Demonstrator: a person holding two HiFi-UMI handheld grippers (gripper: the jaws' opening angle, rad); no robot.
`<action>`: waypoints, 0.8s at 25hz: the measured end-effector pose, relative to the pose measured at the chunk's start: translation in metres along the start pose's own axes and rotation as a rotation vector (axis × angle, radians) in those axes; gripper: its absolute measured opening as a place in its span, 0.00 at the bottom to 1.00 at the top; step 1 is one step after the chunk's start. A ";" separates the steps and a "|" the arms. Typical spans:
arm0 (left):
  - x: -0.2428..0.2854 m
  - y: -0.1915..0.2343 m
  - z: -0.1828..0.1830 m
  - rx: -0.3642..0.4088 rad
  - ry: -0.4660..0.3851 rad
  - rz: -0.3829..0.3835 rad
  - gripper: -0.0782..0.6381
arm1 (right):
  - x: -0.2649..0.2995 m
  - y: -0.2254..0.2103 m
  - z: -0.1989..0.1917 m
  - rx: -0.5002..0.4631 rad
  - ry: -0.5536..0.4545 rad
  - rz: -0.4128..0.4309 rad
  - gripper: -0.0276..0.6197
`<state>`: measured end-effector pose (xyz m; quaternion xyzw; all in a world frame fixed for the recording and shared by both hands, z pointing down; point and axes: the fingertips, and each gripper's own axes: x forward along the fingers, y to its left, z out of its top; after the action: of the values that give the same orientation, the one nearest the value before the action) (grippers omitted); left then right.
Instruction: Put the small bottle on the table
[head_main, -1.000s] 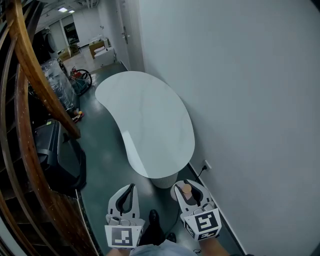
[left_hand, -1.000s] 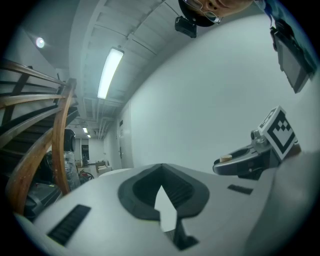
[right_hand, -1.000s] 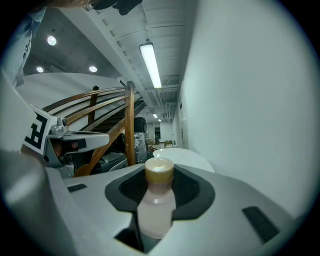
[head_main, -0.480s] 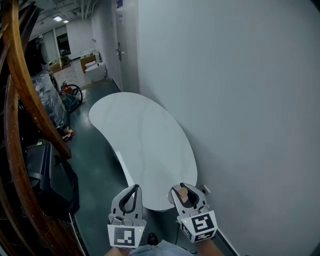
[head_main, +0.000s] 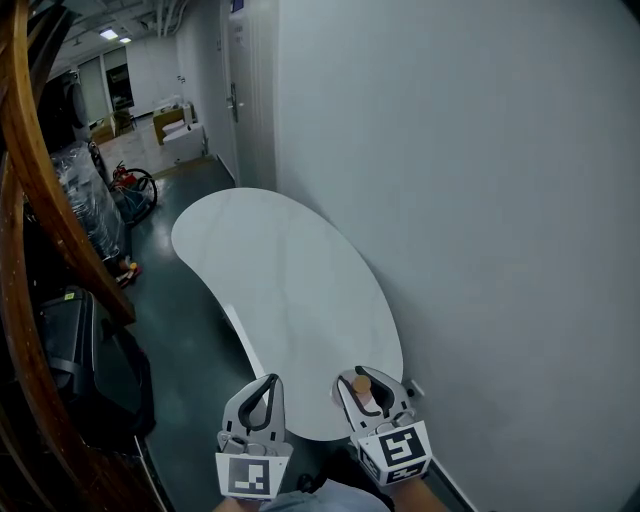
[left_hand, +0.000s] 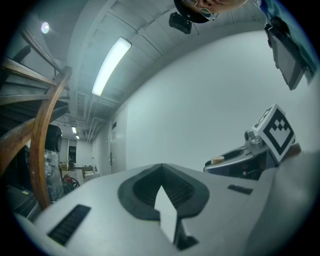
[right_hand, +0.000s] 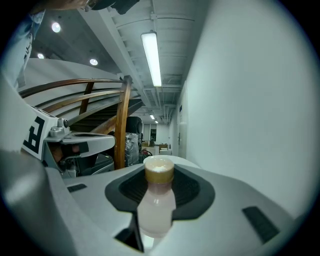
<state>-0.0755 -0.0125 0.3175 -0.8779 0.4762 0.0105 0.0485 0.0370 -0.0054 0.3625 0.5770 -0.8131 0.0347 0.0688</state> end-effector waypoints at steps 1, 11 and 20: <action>0.002 0.002 -0.002 -0.006 0.007 0.004 0.11 | 0.003 0.000 -0.001 0.001 0.005 0.004 0.23; 0.046 0.018 -0.013 0.001 0.057 0.038 0.11 | 0.050 -0.012 -0.003 0.022 0.025 0.089 0.23; 0.089 0.036 -0.002 0.061 0.058 0.131 0.11 | 0.101 -0.031 0.014 0.017 -0.001 0.197 0.23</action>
<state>-0.0570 -0.1061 0.3111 -0.8430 0.5339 -0.0263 0.0608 0.0328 -0.1118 0.3632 0.4951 -0.8655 0.0478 0.0596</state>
